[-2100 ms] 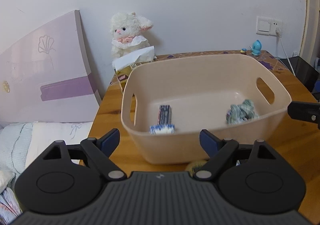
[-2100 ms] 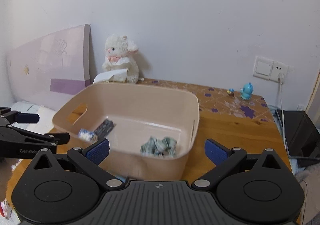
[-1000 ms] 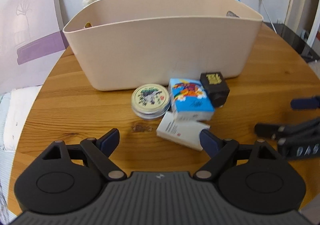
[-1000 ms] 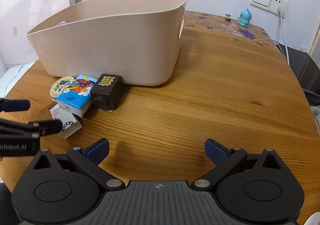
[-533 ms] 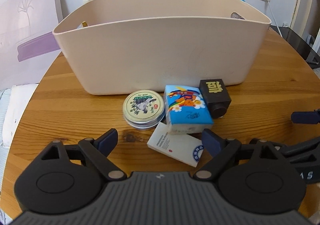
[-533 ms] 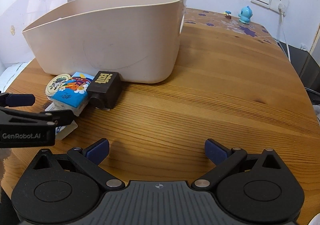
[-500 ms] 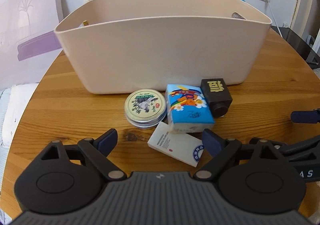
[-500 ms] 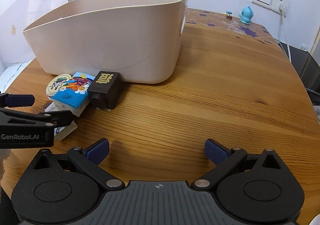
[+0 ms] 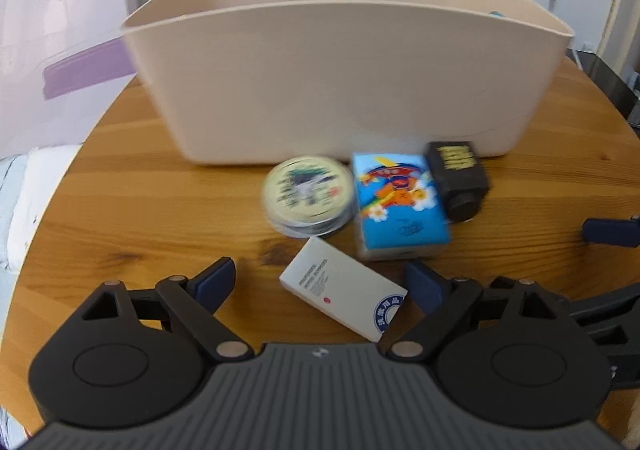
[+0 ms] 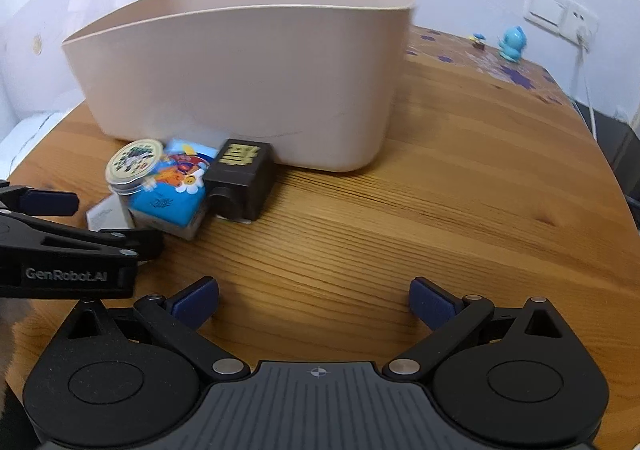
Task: Organize objects
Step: 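Grasp the white card box with the left tool while the right grasps the black box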
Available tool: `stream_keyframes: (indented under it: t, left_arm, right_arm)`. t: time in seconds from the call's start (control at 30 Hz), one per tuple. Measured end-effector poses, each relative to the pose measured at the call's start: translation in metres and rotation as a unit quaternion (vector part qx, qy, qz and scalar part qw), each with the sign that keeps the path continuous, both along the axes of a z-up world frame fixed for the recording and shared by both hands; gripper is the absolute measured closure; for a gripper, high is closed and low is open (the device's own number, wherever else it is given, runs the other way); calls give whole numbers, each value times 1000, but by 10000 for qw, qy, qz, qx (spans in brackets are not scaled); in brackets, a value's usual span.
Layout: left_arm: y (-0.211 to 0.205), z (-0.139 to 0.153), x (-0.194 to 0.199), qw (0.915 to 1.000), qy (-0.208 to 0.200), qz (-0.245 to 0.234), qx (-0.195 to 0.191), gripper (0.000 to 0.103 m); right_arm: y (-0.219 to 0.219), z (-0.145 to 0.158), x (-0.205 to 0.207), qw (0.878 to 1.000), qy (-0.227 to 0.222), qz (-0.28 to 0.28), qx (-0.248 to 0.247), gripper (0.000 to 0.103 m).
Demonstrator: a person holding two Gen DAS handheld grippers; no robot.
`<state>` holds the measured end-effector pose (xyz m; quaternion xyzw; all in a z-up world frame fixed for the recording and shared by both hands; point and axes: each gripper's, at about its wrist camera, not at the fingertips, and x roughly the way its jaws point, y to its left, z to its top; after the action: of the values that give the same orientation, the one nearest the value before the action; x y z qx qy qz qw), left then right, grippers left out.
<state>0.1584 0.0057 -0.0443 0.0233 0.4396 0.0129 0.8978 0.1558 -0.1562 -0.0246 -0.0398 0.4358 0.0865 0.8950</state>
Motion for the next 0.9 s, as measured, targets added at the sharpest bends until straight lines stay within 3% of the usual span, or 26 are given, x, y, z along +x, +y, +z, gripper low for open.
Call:
stream_keyframes:
  t: [0.23, 0.37, 0.63, 0.9]
  left_arm:
    - [41, 1, -5, 9996, 52, 210, -189, 11]
    - [48, 1, -6, 9996, 80, 164, -197, 11]
    - [58, -1, -14, 9997, -119, -22, -228, 11]
    - [57, 0, -14, 9998, -28, -28, -215, 15]
  right_arm:
    - [9, -1, 9, 9998, -117, -99, 83, 0]
    - [10, 0, 18, 9992, -124, -195, 322, 0]
    - [27, -2, 34, 9990, -281, -255, 216, 0]
    - [4, -7, 45, 9960, -367, -772, 266, 2]
